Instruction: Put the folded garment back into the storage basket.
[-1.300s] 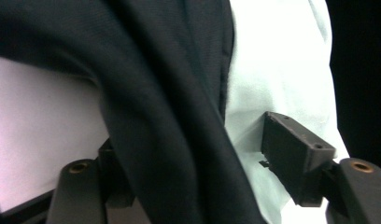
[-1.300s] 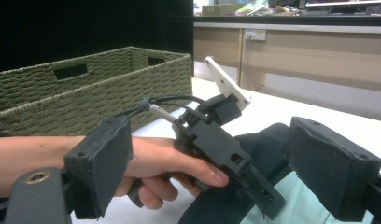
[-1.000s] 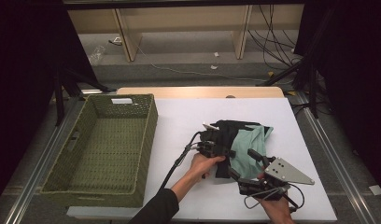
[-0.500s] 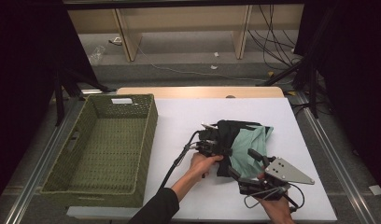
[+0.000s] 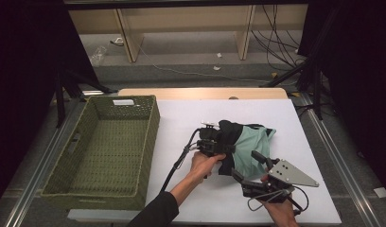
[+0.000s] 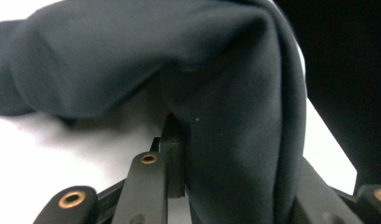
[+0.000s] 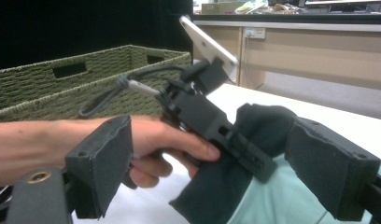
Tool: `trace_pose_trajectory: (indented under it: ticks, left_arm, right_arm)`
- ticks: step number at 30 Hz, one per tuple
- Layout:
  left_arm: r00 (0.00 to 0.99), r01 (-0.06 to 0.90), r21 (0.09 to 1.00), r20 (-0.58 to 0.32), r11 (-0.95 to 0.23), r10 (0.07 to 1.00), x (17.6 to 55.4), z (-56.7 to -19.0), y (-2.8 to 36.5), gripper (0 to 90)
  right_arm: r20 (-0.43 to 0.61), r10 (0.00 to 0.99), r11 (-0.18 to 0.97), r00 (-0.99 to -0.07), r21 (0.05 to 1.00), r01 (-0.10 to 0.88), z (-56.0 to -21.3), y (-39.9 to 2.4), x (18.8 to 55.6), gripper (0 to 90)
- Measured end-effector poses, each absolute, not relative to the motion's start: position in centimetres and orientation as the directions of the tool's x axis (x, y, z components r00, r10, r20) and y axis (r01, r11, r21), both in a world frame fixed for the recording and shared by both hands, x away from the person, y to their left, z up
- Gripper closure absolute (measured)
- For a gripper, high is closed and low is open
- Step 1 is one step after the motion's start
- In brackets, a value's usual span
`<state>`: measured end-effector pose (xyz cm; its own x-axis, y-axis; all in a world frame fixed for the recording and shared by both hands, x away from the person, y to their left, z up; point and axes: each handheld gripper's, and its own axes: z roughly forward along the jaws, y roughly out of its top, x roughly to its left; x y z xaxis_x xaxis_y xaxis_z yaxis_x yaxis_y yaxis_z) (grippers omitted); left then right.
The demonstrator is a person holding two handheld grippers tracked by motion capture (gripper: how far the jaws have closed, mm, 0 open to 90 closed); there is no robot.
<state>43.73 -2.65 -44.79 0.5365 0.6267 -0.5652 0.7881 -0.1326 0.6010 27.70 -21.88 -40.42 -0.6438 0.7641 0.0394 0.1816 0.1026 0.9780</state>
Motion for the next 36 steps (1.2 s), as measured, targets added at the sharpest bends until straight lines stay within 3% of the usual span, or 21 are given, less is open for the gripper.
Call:
trace_pose_trajectory:
  ticks: [14, 36]
  left_arm:
    - [0.581, 0.711, 0.693, -0.483, -0.121, 0.655, 42.4, -40.3, 0.1, 68.0]
    - [0.573, 0.686, 0.728, -0.527, -0.014, 0.627, 41.4, -36.9, 5.1, 68.0]
  right_arm:
    - [0.046, 0.769, 0.093, -0.637, 0.979, 0.183, -40.5, -21.9, 27.8, 16.2]
    - [0.046, 0.771, 0.094, -0.635, 0.978, 0.186, -40.5, -22.0, 27.8, 16.2]
